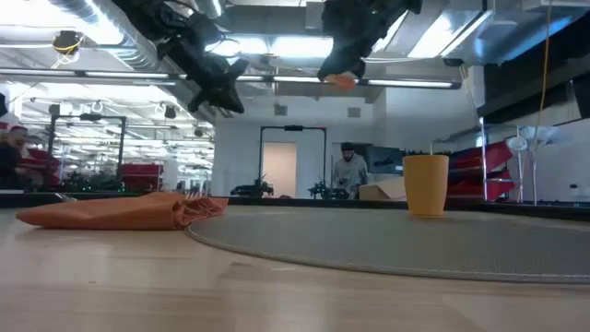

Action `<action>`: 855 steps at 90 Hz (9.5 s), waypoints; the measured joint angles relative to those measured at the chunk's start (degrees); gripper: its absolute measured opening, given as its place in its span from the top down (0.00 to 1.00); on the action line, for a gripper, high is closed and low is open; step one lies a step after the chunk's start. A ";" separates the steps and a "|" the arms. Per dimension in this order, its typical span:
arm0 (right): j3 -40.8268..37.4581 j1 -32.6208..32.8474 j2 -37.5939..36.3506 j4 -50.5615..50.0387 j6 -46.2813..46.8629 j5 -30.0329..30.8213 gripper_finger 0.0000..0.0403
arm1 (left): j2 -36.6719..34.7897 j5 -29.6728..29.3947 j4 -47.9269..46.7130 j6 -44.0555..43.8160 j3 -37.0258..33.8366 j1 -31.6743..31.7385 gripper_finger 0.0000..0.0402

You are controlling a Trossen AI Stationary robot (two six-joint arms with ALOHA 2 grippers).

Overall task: Set table place
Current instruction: Put the orange knife on the gray mat

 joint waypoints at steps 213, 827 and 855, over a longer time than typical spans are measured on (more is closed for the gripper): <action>-53.48 4.85 -59.07 14.86 17.63 -1.92 1.00 | 0.00 -10.55 2.85 -10.40 -0.07 -10.12 1.00; -57.37 65.90 -4.67 30.84 127.29 49.65 0.87 | -0.07 -10.02 1.38 -11.47 -0.04 -32.76 1.00; -57.37 65.90 -4.67 31.73 125.97 50.37 0.81 | -0.07 -9.13 1.30 -10.70 -0.04 -32.76 1.00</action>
